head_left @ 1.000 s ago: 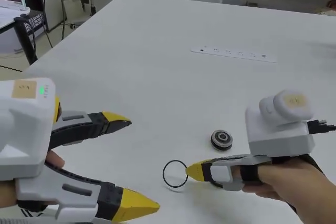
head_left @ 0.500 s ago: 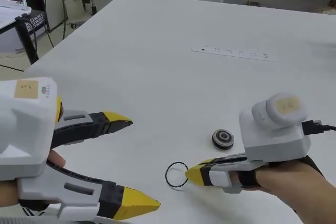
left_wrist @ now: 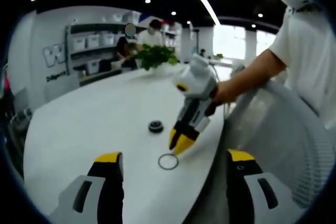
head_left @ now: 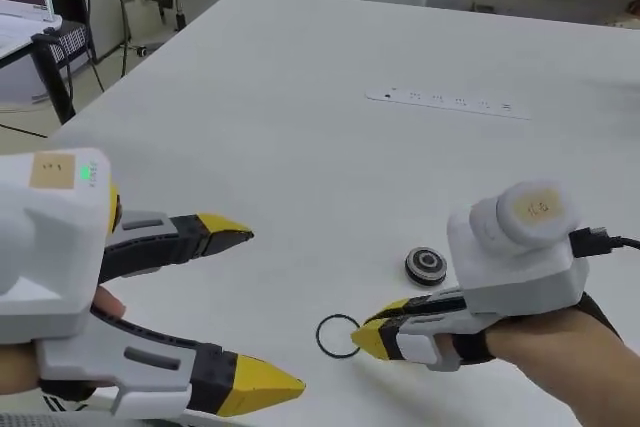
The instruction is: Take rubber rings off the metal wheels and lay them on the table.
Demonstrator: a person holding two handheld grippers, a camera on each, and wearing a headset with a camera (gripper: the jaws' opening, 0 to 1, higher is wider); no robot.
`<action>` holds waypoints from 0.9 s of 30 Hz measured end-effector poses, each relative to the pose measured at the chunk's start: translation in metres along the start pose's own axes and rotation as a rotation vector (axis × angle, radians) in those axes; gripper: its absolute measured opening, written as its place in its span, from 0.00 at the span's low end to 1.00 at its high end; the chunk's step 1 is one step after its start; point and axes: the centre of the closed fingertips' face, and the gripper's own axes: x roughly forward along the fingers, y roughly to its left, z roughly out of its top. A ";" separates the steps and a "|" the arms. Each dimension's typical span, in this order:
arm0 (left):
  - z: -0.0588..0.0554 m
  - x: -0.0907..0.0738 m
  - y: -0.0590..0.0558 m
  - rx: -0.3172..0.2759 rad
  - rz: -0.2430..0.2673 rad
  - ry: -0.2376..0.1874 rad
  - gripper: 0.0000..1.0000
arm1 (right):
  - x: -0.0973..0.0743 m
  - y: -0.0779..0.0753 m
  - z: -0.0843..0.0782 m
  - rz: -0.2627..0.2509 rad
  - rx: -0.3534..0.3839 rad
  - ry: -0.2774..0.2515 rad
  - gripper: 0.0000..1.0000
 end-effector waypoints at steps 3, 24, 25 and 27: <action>-0.001 0.000 0.000 0.002 0.002 0.004 0.81 | -0.002 -0.001 0.002 -0.006 -0.012 -0.003 0.11; 0.003 -0.002 0.002 -0.004 0.013 -0.011 0.81 | -0.056 -0.004 0.066 -0.030 -0.058 -0.254 0.15; 0.004 -0.003 0.003 -0.007 0.016 -0.020 0.81 | -0.058 -0.003 0.068 -0.025 -0.054 -0.268 0.15; 0.012 -0.004 0.003 -0.017 0.016 -0.063 0.80 | -0.062 -0.002 0.068 -0.008 -0.046 -0.283 0.16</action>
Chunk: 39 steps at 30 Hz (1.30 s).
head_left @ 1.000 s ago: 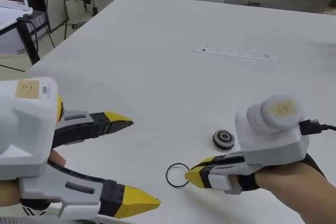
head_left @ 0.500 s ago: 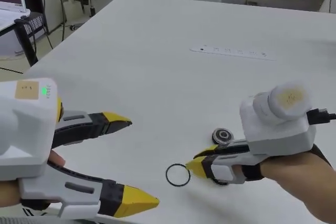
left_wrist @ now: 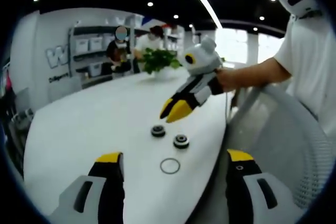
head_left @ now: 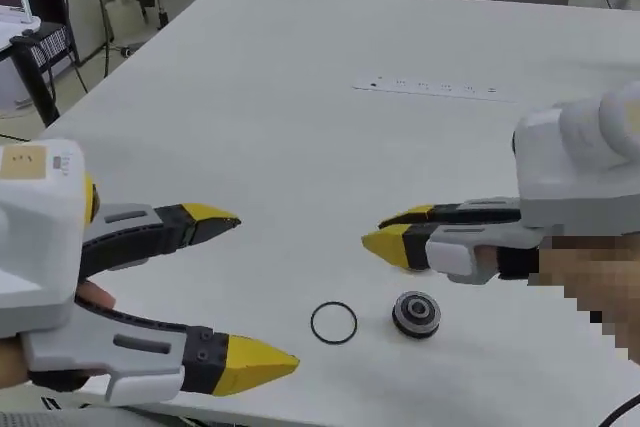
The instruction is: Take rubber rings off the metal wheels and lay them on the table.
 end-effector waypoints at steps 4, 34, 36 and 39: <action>0.005 0.001 -0.001 0.007 -0.013 -0.009 0.80 | -0.008 -0.004 0.001 -0.005 -0.047 -0.004 0.18; 0.104 0.077 0.011 0.301 -0.166 -0.075 0.69 | -0.048 -0.051 -0.052 -0.097 0.048 0.067 0.19; 0.103 0.088 0.008 0.306 -0.185 -0.077 0.64 | -0.047 -0.053 -0.055 -0.097 0.055 0.073 0.18; 0.097 0.104 0.003 0.265 -0.234 -0.071 0.61 | -0.046 -0.054 -0.059 -0.095 0.068 0.082 0.18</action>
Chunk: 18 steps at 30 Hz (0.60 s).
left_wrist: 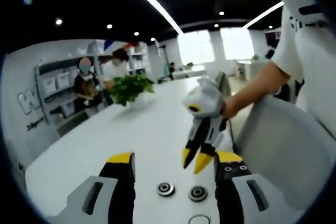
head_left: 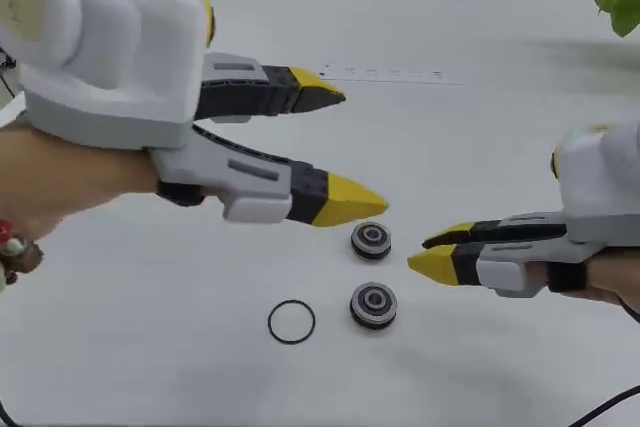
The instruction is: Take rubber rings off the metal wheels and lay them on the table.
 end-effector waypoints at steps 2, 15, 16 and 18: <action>-0.004 0.008 -0.005 -0.005 -0.010 0.012 0.62 | 0.001 -0.001 -0.003 0.004 0.008 0.008 0.18; -0.070 0.039 -0.028 -0.086 -0.026 0.077 0.52 | 0.013 0.008 -0.022 0.044 0.001 0.083 0.19; -0.074 0.042 -0.031 -0.088 -0.032 0.083 0.50 | 0.014 0.009 -0.023 0.048 -0.003 0.091 0.19; -0.080 0.045 -0.034 -0.092 -0.044 0.099 0.45 | 0.015 0.010 -0.028 0.053 -0.017 0.114 0.19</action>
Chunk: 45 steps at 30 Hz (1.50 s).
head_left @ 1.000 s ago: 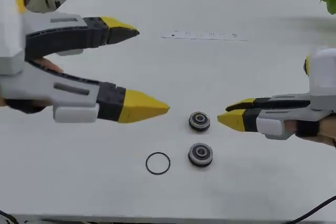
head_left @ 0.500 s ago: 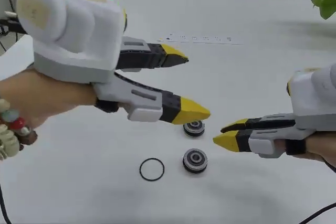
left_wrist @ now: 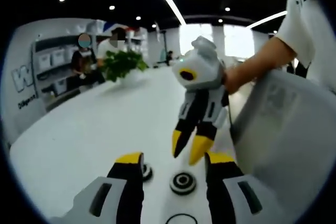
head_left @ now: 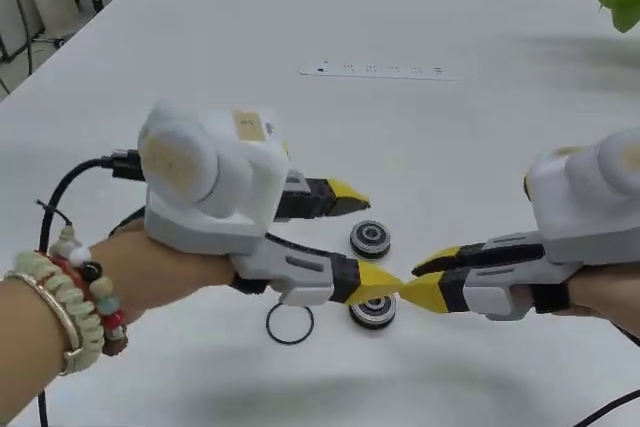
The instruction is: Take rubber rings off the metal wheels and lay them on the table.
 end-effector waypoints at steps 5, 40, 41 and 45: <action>-0.014 0.006 -0.001 0.030 0.001 0.033 0.33 | 0.004 0.003 -0.005 0.014 -0.031 0.031 0.21; -0.054 0.015 -0.008 -0.082 -0.009 0.115 0.14 | 0.023 0.009 -0.017 0.018 -0.205 0.065 0.25; -0.054 0.015 -0.008 -0.082 -0.009 0.114 0.14 | 0.023 0.008 -0.017 0.016 -0.206 0.068 0.25; -0.055 0.015 -0.009 -0.066 -0.013 0.102 0.15 | 0.025 0.008 -0.019 0.011 -0.219 0.072 0.25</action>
